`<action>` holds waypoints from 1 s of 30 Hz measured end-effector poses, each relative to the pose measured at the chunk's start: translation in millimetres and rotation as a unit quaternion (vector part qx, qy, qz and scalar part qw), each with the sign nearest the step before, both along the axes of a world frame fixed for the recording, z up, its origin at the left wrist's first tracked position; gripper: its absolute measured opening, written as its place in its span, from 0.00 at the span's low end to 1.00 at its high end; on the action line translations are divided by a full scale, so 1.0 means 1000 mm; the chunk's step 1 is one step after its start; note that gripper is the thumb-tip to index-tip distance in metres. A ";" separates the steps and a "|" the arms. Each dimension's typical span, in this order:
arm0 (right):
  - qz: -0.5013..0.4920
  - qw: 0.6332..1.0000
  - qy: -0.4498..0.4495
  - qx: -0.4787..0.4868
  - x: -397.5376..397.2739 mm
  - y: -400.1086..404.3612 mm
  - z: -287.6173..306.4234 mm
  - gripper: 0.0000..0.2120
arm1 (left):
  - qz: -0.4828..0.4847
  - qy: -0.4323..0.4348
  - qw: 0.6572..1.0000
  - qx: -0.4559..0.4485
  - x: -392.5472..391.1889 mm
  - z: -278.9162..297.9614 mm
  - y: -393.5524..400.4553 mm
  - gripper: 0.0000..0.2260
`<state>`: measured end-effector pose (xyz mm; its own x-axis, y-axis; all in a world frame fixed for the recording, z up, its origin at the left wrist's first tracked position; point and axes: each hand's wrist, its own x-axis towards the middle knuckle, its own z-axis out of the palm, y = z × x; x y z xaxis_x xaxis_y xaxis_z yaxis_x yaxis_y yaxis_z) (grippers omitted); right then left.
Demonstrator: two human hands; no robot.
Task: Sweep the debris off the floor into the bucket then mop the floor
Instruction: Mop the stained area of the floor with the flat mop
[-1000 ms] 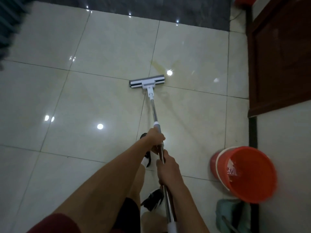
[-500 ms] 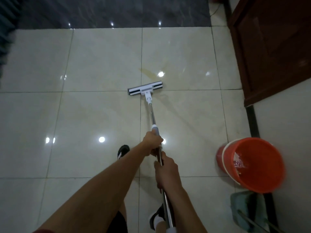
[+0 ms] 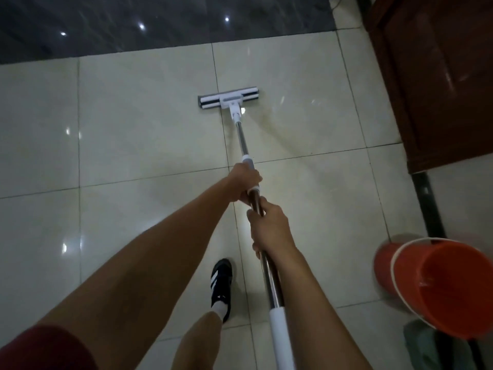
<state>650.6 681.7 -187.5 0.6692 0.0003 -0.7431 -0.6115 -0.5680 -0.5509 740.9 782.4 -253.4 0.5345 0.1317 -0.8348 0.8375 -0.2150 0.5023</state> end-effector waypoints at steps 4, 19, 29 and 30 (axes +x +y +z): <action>-0.023 1.000 0.005 0.008 0.066 0.019 -0.012 0.14 | -0.026 -0.017 1.000 -0.004 0.065 -0.006 0.020 0.15; -0.072 0.997 0.014 0.007 -0.033 0.049 -0.014 0.14 | -0.103 0.015 0.994 0.026 -0.012 -0.006 0.030 0.09; -0.117 0.992 0.027 -0.026 -0.260 0.043 0.015 0.11 | -0.239 -0.023 0.971 0.012 -0.232 0.008 0.008 0.06; -0.139 0.989 0.032 -0.030 -0.284 0.047 0.014 0.10 | -0.249 -0.020 0.968 0.011 -0.254 0.011 0.008 0.06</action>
